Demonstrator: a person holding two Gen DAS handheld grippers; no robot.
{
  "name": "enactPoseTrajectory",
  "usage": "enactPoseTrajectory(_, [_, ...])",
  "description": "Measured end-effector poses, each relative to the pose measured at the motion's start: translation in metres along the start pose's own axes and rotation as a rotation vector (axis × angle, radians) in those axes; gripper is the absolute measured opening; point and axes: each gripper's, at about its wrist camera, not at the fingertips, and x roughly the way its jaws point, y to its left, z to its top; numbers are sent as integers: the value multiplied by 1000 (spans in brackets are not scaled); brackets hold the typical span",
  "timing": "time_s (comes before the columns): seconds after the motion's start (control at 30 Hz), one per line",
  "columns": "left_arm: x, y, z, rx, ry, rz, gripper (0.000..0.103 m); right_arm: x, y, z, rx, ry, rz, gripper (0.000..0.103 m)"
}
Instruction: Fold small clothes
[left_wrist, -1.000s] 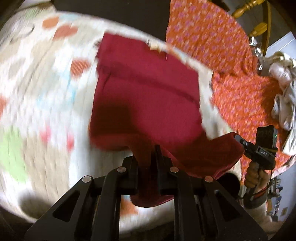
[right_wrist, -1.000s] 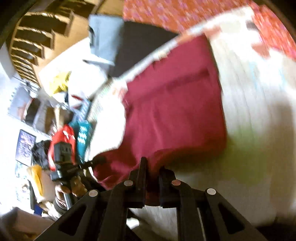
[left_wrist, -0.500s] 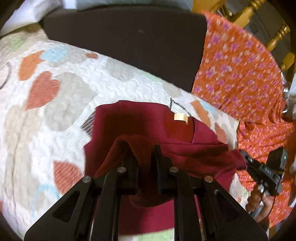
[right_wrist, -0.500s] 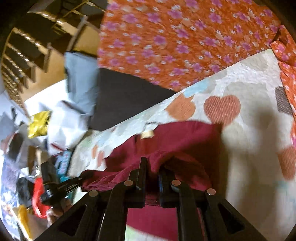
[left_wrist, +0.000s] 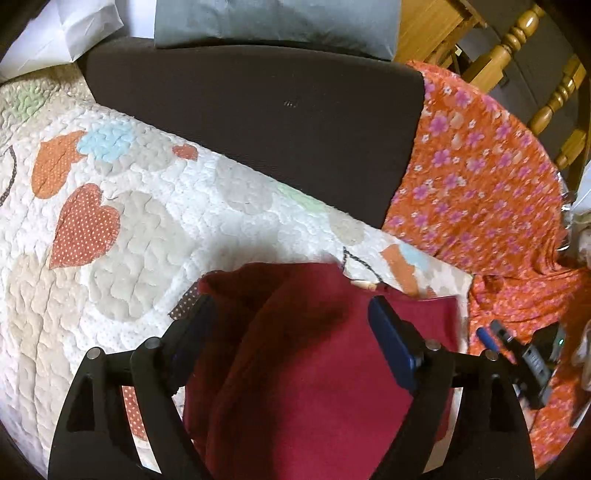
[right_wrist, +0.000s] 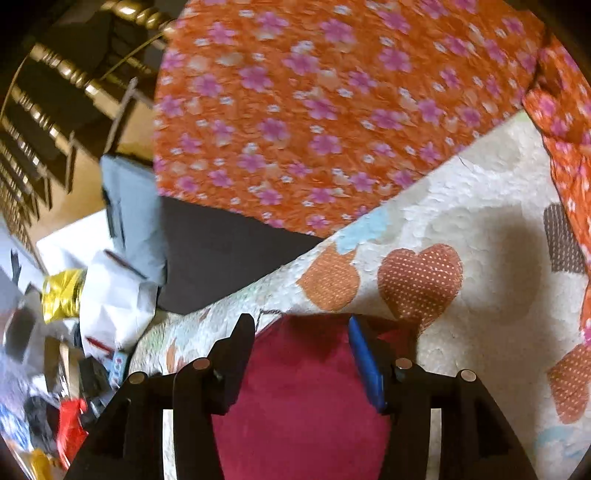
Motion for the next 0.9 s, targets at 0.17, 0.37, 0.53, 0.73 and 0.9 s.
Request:
enactPoseTrajectory(0.17, [7,-7,-7,33,13,44,84,11,17,-20,-113,39,-74,51])
enactPoseTrajectory(0.37, [34,-16,-20,103,29,162,84,47,26,-40,-275,96,-252,36])
enactPoseTrajectory(0.53, [61,-7,-30,135,50,309,84,75,15,-42,-275,103,-302,29])
enactPoseTrajectory(0.73, [80,13,-32,113,83,358,84,102,-3,-36,-303,122,-400,29])
enactPoseTrajectory(0.9, [82,17,-33,111,82,358,84,102,-8,-32,-286,106,-392,29])
